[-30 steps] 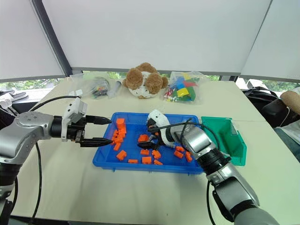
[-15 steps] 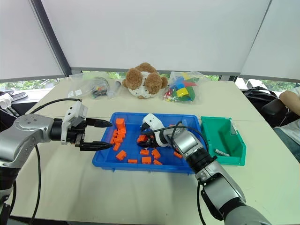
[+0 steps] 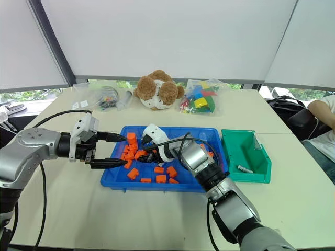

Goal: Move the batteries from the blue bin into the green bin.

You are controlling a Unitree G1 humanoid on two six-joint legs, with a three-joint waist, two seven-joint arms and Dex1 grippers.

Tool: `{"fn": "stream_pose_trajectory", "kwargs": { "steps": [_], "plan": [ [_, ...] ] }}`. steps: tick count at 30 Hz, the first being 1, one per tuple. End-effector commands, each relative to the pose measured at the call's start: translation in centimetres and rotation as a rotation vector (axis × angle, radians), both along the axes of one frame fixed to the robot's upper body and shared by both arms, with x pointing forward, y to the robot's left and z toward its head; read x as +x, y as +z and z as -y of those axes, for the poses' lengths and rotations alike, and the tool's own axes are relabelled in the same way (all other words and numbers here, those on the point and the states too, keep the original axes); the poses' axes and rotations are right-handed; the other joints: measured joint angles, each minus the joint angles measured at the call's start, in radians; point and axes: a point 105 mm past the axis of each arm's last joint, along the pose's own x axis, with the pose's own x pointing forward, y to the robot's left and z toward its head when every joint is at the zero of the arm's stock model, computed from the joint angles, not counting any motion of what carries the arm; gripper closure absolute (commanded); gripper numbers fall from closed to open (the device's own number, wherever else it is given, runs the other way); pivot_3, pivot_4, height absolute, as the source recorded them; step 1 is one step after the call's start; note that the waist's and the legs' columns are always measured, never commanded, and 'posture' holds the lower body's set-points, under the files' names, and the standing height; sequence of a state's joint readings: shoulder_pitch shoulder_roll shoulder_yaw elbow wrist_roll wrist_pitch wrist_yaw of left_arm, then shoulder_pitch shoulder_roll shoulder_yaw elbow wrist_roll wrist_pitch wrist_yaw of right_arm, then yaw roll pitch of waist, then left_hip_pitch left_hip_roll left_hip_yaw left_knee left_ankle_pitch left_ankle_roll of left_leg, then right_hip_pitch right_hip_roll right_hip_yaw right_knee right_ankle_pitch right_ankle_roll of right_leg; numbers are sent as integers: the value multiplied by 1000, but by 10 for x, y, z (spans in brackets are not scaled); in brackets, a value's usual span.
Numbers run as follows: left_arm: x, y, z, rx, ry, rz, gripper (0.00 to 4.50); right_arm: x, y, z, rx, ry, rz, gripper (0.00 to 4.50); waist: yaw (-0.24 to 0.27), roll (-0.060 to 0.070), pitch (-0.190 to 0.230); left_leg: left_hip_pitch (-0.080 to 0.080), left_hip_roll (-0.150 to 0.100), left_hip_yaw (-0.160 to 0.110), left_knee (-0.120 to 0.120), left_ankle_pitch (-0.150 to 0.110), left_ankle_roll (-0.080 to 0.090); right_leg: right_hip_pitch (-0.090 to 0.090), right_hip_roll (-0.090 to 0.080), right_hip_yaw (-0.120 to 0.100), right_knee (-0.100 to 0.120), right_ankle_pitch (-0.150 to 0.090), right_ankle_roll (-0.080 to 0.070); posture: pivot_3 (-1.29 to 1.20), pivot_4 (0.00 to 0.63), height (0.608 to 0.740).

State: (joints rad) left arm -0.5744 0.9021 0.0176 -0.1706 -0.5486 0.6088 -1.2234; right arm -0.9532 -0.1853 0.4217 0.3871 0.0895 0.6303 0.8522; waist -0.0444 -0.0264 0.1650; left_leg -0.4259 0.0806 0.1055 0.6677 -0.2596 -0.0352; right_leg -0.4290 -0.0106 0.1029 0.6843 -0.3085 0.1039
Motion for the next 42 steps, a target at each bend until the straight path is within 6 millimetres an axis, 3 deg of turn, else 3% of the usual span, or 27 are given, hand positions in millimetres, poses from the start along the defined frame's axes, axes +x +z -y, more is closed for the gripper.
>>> {"fn": "stream_pose_trajectory", "kwargs": {
  "steps": [1, 6, 7, 12, 15, 20, 28, 39, 42],
  "plan": [
    [-3, 11, 0, -11, -3, 44, 0, 1, 13, -6, 15, 32, 57, 2804, -1, 0, 0, 0, 0, 0, 0, 0, 0, 0, 0, 0, 0, 0, 0, 0, 150, 731],
    [-4, 11, 1, -13, -1, 43, 0, -2, 25, -4, 30, 50, 91, 247, -2, 0, 0, 0, 0, -1, 0, 0, 0, 0, 0, 0, 0, 0, 0, 0, 150, 731],
    [-4, 11, 1, -14, -1, 43, 0, -2, 30, -1, 32, 45, 101, 77, -2, 0, 0, 0, 0, -1, 0, 0, 0, 0, 0, 0, 0, 0, 0, 0, 150, 731],
    [-4, 11, 2, -17, -3, 42, 0, -1, 43, 23, 15, -19, 139, 77, 0, 0, 0, 0, 0, -1, 0, 0, 0, 0, 0, -1, 0, 0, 0, 0, 150, 731],
    [-3, 10, 3, -20, -5, 44, 0, 4, 32, 46, -15, -134, 118, 77, 0, 0, 0, 0, 0, -1, 0, 0, 0, 0, 0, -1, 0, 0, 0, 0, 150, 731],
    [-1, 10, 4, -26, -9, 45, 0, 10, 10, 64, -46, -267, 68, 77, -2, 0, 0, 0, 0, -1, 0, 0, 0, 0, 0, -1, 0, 0, 0, 0, 150, 731],
    [0, 10, 5, -26, -16, 49, 0, 20, -4, 64, -31, -358, 27, 77, -3, 0, 0, 0, 0, -1, 0, 0, 0, 0, 0, -1, 0, 0, 0, 0, 150, 731],
    [-1, 10, 5, -22, -18, 52, 0, 21, -13, 61, -50, -358, 10, 77, -2, 0, 0, 0, 0, -1, 0, 0, 0, 0, 0, -1, 0, 0, 0, 0, 150, 731],
    [-1, 10, 5, -21, -18, 53, 0, 21, -14, 61, -54, -356, 3, 885, -1, 0, 0, 0, 0, -1, 0, 0, 0, 0, 0, -1, 0, 0, 0, 0, 150, 731]
  ]
}}
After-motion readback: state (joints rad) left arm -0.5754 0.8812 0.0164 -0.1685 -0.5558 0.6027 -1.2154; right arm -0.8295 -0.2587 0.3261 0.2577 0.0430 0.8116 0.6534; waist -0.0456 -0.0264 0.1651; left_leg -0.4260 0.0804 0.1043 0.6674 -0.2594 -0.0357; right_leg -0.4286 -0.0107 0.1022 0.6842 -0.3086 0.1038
